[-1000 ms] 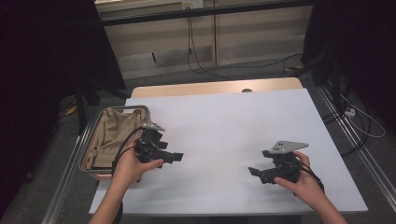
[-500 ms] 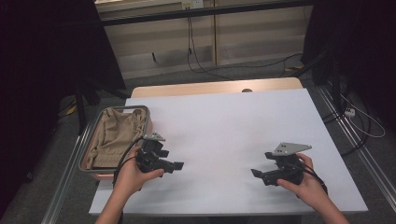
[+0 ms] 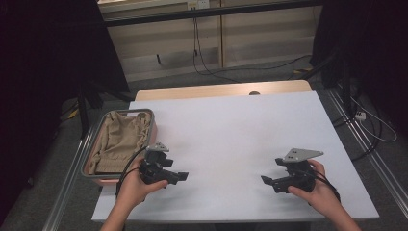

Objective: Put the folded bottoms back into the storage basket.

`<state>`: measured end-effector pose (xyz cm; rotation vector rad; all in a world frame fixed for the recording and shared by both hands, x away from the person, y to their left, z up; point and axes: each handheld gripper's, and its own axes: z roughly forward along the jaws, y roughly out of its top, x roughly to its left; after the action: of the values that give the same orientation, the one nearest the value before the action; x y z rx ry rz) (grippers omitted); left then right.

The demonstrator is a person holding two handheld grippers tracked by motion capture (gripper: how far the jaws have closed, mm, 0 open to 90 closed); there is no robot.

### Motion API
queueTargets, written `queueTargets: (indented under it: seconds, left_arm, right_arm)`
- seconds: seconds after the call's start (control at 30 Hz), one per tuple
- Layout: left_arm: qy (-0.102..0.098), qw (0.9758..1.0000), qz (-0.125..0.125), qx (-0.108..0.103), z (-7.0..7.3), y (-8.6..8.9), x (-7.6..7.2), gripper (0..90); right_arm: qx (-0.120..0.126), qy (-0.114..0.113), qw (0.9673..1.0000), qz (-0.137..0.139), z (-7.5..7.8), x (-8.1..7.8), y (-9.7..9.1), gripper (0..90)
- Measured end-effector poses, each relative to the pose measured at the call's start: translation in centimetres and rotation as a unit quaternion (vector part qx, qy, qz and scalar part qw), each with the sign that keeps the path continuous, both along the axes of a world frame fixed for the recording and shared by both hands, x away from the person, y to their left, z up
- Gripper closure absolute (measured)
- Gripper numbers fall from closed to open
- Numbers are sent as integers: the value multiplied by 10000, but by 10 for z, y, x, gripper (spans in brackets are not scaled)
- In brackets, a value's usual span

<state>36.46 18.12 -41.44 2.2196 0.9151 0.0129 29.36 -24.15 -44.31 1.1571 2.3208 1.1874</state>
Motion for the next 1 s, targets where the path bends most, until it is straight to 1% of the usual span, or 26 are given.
queueTargets:
  seconds: [0.23, 0.3, 0.37, 0.43, 0.6, 0.93, 1.0]
  left_arm:
    - [-88, 9999, -20, -81, -4, 3, -3, 130]
    - [-80, 9999, -24, -79, -5, 4, -3, 122]
    - [-118, 9999, -28, -96, -5, 6, -4, 121]
    - [-112, 9998, -15, -149, -5, 7, -5, 121]
    - [-136, 9998, -34, -165, -6, 9, -7, 119]
    - [-206, 9994, -169, -238, -9, 11, -10, 110]
    - [-219, 9993, -213, -206, -9, 12, -11, 108]
  right_arm:
    - [-5, -5, 10000, 13, 0, -1, -2, 155]
    - [8, -10, 10000, 8, 0, -1, -2, 155]
    - [6, -11, 10000, 21, 0, -2, -2, 155]
    - [-17, 4, 10000, 31, -1, -3, -3, 155]
    - [-26, 25, 10000, 11, -2, -3, -6, 155]
    - [-57, 23, 10000, -31, -2, -6, -11, 155]
    - [-48, 18, 10000, -30, -1, -6, -12, 155]
